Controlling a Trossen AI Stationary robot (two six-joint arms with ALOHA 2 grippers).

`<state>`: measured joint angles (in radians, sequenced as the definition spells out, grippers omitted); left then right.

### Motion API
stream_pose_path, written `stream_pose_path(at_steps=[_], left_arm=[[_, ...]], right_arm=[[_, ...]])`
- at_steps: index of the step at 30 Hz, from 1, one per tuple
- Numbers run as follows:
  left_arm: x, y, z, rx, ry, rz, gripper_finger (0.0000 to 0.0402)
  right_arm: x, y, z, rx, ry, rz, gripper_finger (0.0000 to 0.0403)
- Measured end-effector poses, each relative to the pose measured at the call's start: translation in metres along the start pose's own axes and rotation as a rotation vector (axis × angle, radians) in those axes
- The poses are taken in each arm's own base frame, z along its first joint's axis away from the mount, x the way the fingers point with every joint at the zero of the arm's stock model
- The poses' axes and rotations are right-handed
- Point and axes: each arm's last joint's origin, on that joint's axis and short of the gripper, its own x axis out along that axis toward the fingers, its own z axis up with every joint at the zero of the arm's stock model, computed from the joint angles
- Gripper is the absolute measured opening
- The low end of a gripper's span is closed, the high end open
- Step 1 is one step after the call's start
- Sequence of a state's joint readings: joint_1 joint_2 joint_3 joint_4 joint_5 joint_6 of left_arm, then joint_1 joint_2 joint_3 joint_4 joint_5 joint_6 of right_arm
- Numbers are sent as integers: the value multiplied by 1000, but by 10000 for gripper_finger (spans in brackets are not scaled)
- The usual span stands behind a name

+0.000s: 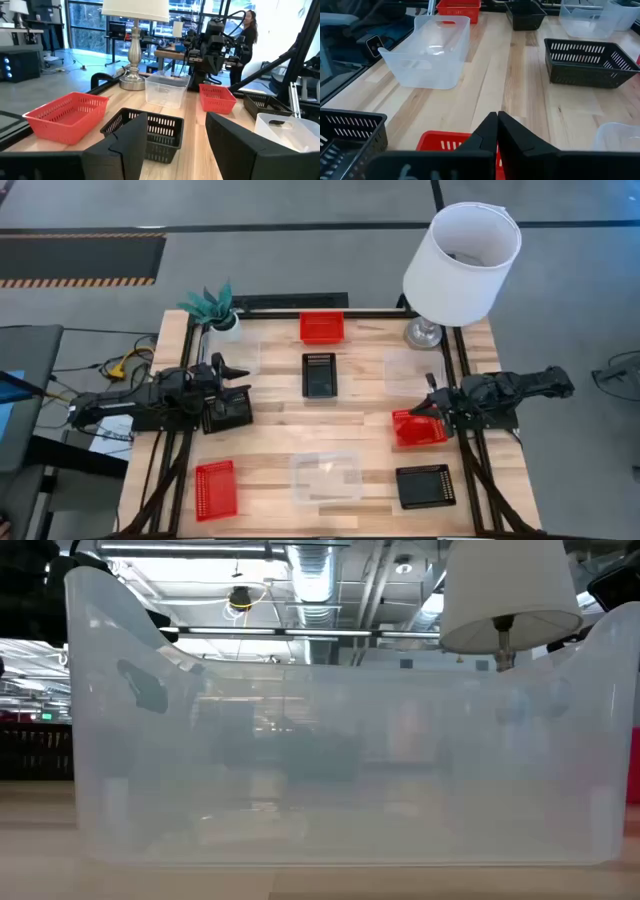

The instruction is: Stack baskets by color

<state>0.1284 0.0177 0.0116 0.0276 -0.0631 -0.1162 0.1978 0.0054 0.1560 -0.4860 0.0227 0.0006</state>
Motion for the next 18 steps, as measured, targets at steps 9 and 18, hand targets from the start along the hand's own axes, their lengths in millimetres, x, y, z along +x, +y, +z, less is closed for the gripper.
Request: stream_pose_path(at_steps=[9, 18], left_arm=[[0, 0, 0, 0, 0, 1, 190], [0, 0, 0, 0, 0, 1, 190]], right_arm=[[0, 0, 0, 0, 0, 0, 35], [0, 0, 0, 0, 0, 0, 35]])
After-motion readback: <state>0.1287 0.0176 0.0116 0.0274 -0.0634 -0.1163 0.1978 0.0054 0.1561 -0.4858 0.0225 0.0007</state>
